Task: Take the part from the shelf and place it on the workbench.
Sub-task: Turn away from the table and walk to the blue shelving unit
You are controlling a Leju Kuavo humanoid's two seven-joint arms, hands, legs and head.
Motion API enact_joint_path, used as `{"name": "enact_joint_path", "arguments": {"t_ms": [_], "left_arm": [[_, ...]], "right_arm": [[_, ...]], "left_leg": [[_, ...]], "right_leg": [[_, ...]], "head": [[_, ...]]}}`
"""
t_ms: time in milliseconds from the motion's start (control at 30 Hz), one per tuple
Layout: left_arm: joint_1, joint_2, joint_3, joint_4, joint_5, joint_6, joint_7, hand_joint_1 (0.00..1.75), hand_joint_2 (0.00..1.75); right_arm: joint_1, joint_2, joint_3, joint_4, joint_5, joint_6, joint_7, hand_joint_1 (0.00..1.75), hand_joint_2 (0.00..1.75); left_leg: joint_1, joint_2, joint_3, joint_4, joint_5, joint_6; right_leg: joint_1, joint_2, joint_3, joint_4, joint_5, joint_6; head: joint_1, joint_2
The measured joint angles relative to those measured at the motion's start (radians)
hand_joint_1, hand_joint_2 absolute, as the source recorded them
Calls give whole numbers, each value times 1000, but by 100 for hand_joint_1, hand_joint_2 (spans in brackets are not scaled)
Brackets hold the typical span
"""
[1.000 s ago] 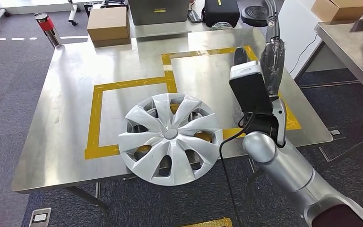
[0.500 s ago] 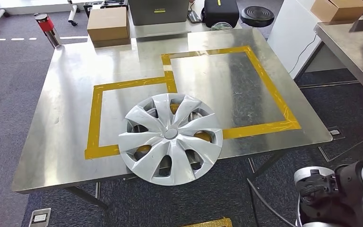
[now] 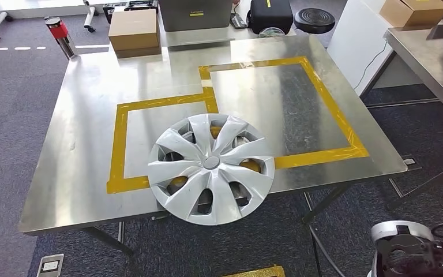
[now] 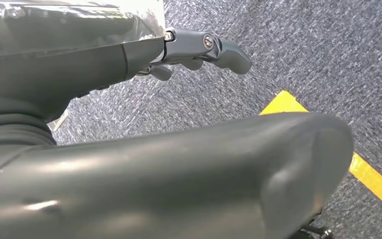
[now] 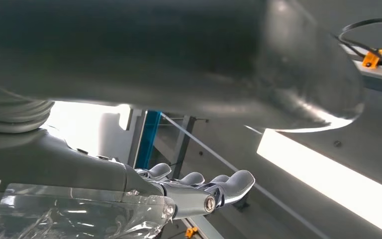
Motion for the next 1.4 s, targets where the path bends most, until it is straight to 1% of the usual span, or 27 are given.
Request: {"name": "enact_joint_path", "arguments": {"t_ms": [67, 100, 167, 200, 233, 267, 333, 367, 433, 500, 567, 667, 700, 733, 767, 833, 900, 967, 1033, 1067, 1100, 1200, 1233, 1267, 1300, 1333, 1400], "left_arm": [[-2, 0, 0, 0, 0, -1, 0, 0, 0], [-2, 0, 0, 0, 0, -1, 0, 0, 0], [0, 0, 0, 0, 0, -2, 0, 0, 0], [0, 0, 0, 0, 0, -3, 0, 0, 0], [1, 1, 0, 0, 0, -3, 0, 0, 0], [0, 1, 1, 0, 0, -3, 0, 0, 0], [-1, 1, 1, 0, 0, -5, 0, 0, 0], [-1, 1, 1, 0, 0, -6, 0, 0, 0], [-3, 1, 1, 0, -1, -7, 2, 0, 0], [-4, 1, 1, 0, -1, -8, 2, 0, 0], [-4, 2, 1, 0, -1, -8, 3, 0, 0], [-4, 2, 1, 0, -2, -9, 4, 0, 0], [-3, 3, 1, 0, -2, -9, 4, 0, 0], [-3, 3, 1, 0, -2, -9, 4, 0, 0], [-3, 4, 1, 0, -2, -10, 4, 0, 0], [-4, 5, 1, 0, -2, -10, 4, 0, 0], [-5, 7, 1, 0, -2, -10, 4, 0, 0], [-5, 8, 1, 0, -2, -10, 5, 0, 0], [-3, 9, 1, 0, -3, -14, 8, 0, 0], [-3, 9, 1, 0, -4, -15, 9, 0, 0], [-4, 8, 1, 0, -5, -17, 10, 0, 0], [-4, 8, 1, 0, -12, -17, 11, 0, 0], [-3, 8, 1, 0, -14, -17, 12, 0, 0], [-3, 9, 1, 0, -15, -17, 12, 0, 0], [-3, 9, 1, 0, -16, -17, 13, 0, 0], [-3, 9, 1, 0, -17, -17, 14, 0, 0], [-3, 9, 1, 0, -17, -17, 17, 0, 0]], "right_arm": [[0, 0, 1, -5, 7, 0, 7, 0, 0], [0, 0, 2, -6, 8, 0, 10, 0, 0], [1, 0, 4, -6, 9, 0, 14, 0, 0], [1, 0, 6, -6, 8, 0, 15, 0, 0], [1, 0, 7, -6, 8, 0, 15, 0, 0], [1, 0, 8, -6, 7, 0, 16, 0, 0], [1, 0, 10, -6, 7, 0, 16, 0, 0], [1, 0, 12, -6, 6, 0, 16, 0, 0], [2, 0, 13, -7, 6, 0, 15, 0, 0], [2, 1, 14, -8, 5, 0, 13, 0, 0], [3, 2, 14, -8, 5, 1, 11, 0, 0], [4, 4, 15, -9, 4, 1, 9, 0, 0], [5, 4, 15, -9, 4, 1, 9, 0, 0], [5, 4, 15, -9, 4, 1, 9, 0, 0], [5, 5, 15, -9, 4, 1, 9, 0, 0], [6, 5, 15, -9, 4, 1, 9, 0, 0], [6, 6, 15, -9, 4, 1, 8, 0, 0], [7, 6, 15, -9, 3, 1, 8, 0, 0], [10, 6, 14, -9, -2, 1, 8, 0, 0], [12, 6, 14, -9, -6, 1, 7, 0, 0], [14, 6, 13, -9, -9, 1, 6, 0, 0], [22, 6, 11, -9, -19, 1, 3, 0, 0], [26, 6, 10, -9, -23, 1, 2, 0, 0], [28, 6, 9, -9, -26, 1, 0, 0, 0], [30, 6, 8, -9, -29, 1, -1, 0, 0], [31, 6, 6, -9, -31, 1, -3, 0, 0], [32, 6, 3, -9, -33, 1, -9, 0, 0]], "left_leg": [[6, 2, 5, -13, 15, 9], [8, 4, 6, -16, 18, 12], [8, 6, 2, -14, 21, 14], [8, 6, 0, -12, 21, 14], [9, 7, -1, -10, 21, 13], [9, 7, -1, -8, 19, 11], [11, 6, -2, -1, 14, 4], [10, 5, -8, 5, 10, -2], [7, 5, -20, 13, 6, -14], [7, 5, -29, 19, 3, -27], [9, 6, -41, 47, -27, -39], [12, 6, -101, 209, -128, -48], [13, 6, -121, 262, -147, -49], [13, 6, -131, 292, -151, -49], [13, 6, -124, 285, -133, -48], [13, 6, -67, 175, -65, -42], [9, 6, -9, 63, -24, -34], [5, 5, 2, 32, -19, -27], [5, 5, -8, 26, -5, -15], [7, 7, -13, 23, 4, -8], [9, 8, -19, 19, 13, -1], [8, 11, -47, 20, 37, 11], [7, 12, -59, 22, 44, 11], [7, 12, -70, 24, 51, 11], [6, 12, -82, 28, 56, 10], [6, 11, -93, 34, 61, 9], [4, 11, -112, 45, 67, 4]], "right_leg": [[0, -2, -13, 31, -31, 8], [-2, -4, -31, 77, -63, 11], [-5, -5, -83, 213, -129, 17], [-7, -5, -102, 264, -142, 20], [-9, -5, -106, 284, -138, 22], [-10, -6, -92, 263, -114, 24], [-13, -7, -31, 149, -48, 24], [-12, -6, -1, 92, -32, 21], [-10, -5, 26, 37, -34, 10], [-9, -5, 28, 21, -44, -7], [-11, -7, 26, 13, -42, -21], [-9, -12, 20, 11, -36, -34], [-7, -13, 16, 14, -35, -35], [-6, -14, 12, 17, -34, -36], [-4, -14, 8, 21, -34, -37], [-3, -14, 1, 29, -33, -36], [0, -15, -4, 34, -28, -29], [0, -15, -8, 32, -16, -16], [-2, -15, -11, 29, -7, -4], [-3, -14, -15, 36, -19, 2], [-3, -13, -23, 58, -46, 7], [-5, -12, -68, 221, -171, 18], [-5, -12, -75, 269, -189, 20], [-5, -12, -70, 288, -186, 20], [-5, -12, -47, 270, -165, 19], [-4, -12, -8, 220, -137, 16], [0, -11, 78, 84, -106, 4]], "head": [[3, 0], [8, 0], [16, 0], [19, 0], [20, 0], [22, 0], [25, 0], [27, 0], [29, 0], [28, 0], [21, 0], [3, 0], [-1, 0], [-4, 0], [-6, 0], [-10, 0], [-12, 0], [-12, 0], [-12, 0], [-10, 0], [-7, 0], [7, 0], [10, 0], [12, 0], [14, 0], [17, 0], [22, 0]]}}
